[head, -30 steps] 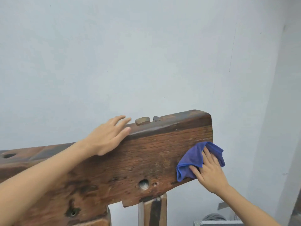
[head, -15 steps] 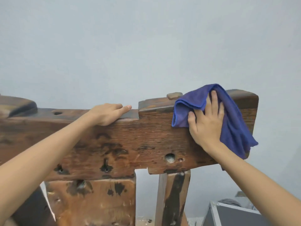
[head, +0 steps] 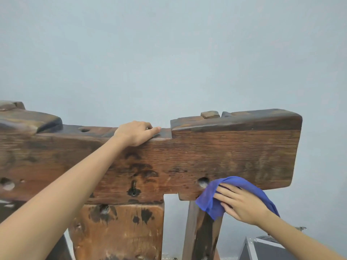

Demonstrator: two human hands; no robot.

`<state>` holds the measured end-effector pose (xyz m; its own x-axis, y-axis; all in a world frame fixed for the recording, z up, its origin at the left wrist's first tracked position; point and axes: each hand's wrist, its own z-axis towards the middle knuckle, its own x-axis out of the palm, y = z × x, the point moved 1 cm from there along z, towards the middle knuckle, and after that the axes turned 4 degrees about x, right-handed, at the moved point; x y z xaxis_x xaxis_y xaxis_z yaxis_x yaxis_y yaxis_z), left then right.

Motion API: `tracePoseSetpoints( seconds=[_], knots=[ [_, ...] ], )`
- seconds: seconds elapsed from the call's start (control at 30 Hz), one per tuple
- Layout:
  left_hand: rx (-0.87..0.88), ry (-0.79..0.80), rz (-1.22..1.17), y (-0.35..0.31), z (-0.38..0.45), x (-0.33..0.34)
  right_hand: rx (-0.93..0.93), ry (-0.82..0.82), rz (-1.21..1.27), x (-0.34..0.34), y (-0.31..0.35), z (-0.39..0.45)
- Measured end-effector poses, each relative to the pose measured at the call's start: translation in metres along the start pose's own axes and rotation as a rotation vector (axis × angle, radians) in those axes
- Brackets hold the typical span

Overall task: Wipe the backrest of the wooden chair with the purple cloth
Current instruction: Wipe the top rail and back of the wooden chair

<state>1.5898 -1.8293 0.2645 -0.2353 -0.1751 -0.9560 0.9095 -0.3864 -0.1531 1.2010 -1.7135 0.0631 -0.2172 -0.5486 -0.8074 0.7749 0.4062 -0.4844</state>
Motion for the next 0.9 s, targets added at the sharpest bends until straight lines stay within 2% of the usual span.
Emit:
tracePoseSetpoints(
  seconds=[0.17,0.33,0.5,0.57,0.63,0.7,0.77,0.8,0.9],
  knots=[
    [-0.007,-0.019,0.006,-0.005,-0.002,-0.001,0.143,-0.025,-0.069,-0.020,0.011,-0.008],
    [-0.014,-0.034,0.003,-0.002,0.001,-0.001,0.308,-0.191,0.070,-0.044,0.052,0.040],
    [-0.016,-0.026,-0.010,-0.002,-0.004,-0.003,0.627,-0.221,0.370,-0.041,0.088,0.046],
    [-0.006,-0.030,-0.014,-0.002,-0.005,-0.004,0.557,-0.242,0.338,-0.042,0.074,0.033],
    [0.002,-0.038,-0.011,-0.003,-0.004,-0.003,0.522,-0.152,0.272,-0.039,0.048,0.013],
    [-0.001,-0.049,-0.004,-0.002,-0.003,-0.001,0.701,-0.080,0.254,-0.039,0.017,-0.005],
    [-0.001,-0.057,0.000,-0.002,-0.002,0.000,0.958,-0.173,0.296,-0.044,-0.013,-0.015],
    [0.002,-0.060,0.002,-0.003,-0.002,0.001,1.025,-0.207,0.325,-0.050,-0.028,-0.015],
    [0.011,-0.073,0.017,-0.003,0.001,0.001,1.008,-0.213,0.346,-0.074,-0.065,-0.006]
  ],
)
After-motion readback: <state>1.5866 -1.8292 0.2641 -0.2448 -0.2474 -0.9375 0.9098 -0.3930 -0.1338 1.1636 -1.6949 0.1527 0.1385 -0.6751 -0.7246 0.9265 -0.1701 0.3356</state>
